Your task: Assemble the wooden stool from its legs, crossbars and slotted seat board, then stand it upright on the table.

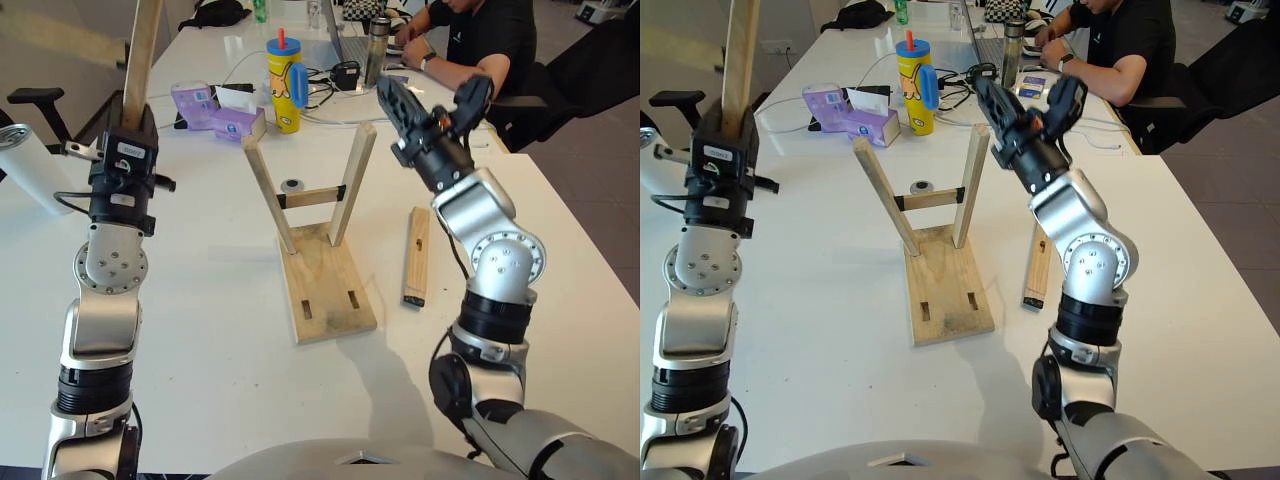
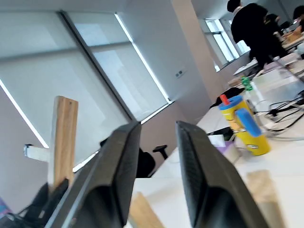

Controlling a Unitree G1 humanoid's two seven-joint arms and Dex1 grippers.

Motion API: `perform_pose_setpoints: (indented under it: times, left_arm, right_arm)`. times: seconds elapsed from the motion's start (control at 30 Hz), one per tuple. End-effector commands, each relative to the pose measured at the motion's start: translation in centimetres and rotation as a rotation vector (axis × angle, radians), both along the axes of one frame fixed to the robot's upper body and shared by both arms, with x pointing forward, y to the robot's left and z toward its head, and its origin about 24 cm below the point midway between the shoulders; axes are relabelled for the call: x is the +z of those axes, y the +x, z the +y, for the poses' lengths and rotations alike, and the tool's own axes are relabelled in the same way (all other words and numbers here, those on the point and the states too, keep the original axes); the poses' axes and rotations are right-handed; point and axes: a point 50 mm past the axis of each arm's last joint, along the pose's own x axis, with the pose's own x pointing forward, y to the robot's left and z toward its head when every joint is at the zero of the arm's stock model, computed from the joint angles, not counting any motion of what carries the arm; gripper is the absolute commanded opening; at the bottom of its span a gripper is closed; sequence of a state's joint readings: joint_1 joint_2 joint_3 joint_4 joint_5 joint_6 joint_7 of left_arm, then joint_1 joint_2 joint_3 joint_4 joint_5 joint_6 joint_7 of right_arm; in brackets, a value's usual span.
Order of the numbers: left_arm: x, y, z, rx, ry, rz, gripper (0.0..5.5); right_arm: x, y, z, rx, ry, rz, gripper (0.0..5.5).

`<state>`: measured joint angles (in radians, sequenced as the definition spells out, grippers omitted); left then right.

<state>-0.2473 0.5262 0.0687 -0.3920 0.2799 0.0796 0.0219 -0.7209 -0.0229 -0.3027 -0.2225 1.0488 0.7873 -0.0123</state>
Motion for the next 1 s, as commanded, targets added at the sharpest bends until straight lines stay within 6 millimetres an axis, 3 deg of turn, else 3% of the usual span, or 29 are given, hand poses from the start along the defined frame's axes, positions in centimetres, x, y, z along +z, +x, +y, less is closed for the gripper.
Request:
perform_pose_setpoints:
  times: [0.03,0.33,0.73,1.0]
  left_arm:
    - [0.5,0.4,-1.7,-0.032,0.136,-0.066,1.06]
    - [0.9,1.7,-2.9,0.065,0.364,-0.169,1.06]
    - [0.1,2.1,-4.7,0.036,0.463,-0.18,1.06]
    - [-0.5,1.9,-6.0,-0.009,0.488,-0.181,1.06]
  right_arm:
    - [2.6,-0.1,2.2,0.133,0.065,0.037,2.07]
    - [3.2,-0.5,4.1,0.277,0.175,0.191,3.53]
    - [4.5,-0.5,5.9,0.334,0.234,0.215,3.58]
    - [4.1,0.9,6.1,0.263,0.23,0.252,3.58]
